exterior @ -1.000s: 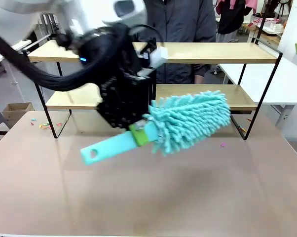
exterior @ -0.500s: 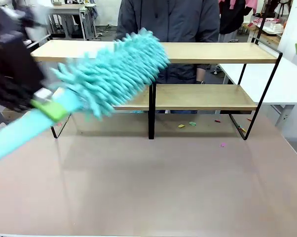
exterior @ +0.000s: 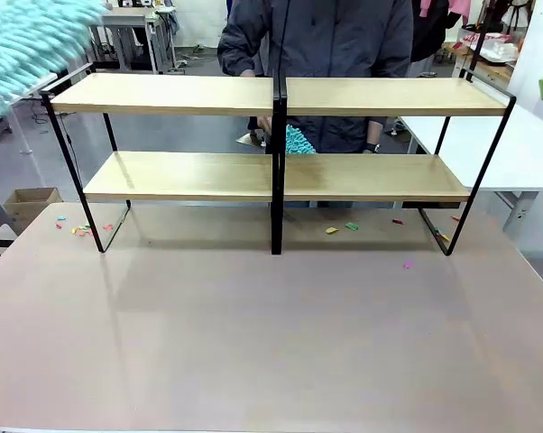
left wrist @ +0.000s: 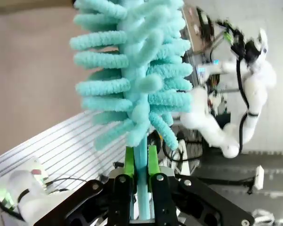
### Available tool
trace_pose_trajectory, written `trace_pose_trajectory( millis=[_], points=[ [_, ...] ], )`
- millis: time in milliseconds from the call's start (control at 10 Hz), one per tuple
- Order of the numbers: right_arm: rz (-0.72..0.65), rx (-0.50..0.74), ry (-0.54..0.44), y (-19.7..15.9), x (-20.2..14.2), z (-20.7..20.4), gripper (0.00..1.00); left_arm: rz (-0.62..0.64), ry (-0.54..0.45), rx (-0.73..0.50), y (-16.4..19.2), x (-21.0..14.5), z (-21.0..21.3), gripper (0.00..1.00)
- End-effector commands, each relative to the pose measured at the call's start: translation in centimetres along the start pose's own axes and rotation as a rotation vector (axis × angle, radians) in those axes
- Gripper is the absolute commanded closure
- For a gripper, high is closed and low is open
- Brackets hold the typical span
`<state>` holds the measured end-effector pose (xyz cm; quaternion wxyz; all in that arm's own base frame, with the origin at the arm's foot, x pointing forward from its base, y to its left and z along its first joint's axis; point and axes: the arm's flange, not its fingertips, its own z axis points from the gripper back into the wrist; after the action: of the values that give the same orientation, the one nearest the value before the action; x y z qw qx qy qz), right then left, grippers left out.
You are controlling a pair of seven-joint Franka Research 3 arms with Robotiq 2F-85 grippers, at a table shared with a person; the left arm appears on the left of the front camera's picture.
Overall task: Clean the shelves.
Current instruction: Clean another randomly selected level of the Shelf with the Duster, then place the Duster on the table.
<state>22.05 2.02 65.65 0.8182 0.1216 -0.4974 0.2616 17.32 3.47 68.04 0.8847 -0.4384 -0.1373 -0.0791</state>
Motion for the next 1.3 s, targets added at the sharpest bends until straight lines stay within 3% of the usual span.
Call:
trace_pose_trajectory(
  millis=[0, 300, 400, 500, 1200],
  points=[
    [-0.001, 0.002, 0.0, 0.0, 0.0, 0.1, 0.0, 0.068, -0.081, 0.002, 1.7, 0.6, 2.2, 0.88],
    [-0.001, 0.002, 0.0, 0.0, 0.0, 0.1, 0.0, 0.06, -0.267, -0.143, 6.2, -2.0, 5.3, 0.88],
    [-0.001, 0.002, 0.0, 0.0, 0.0, 0.1, 0.0, 0.173, -0.299, -0.187, 7.5, -2.0, 4.7, 0.88],
    [-0.001, 0.002, 0.0, 0.0, 0.0, 0.1, 0.0, 0.1, -0.197, -0.072, 5.5, -0.6, 6.0, 0.88],
    [-0.001, 0.002, 0.0, 0.0, 0.0, 0.1, 0.0, 0.1, -0.197, -0.072, 5.5, -0.6, 6.0, 0.88]
  ],
)
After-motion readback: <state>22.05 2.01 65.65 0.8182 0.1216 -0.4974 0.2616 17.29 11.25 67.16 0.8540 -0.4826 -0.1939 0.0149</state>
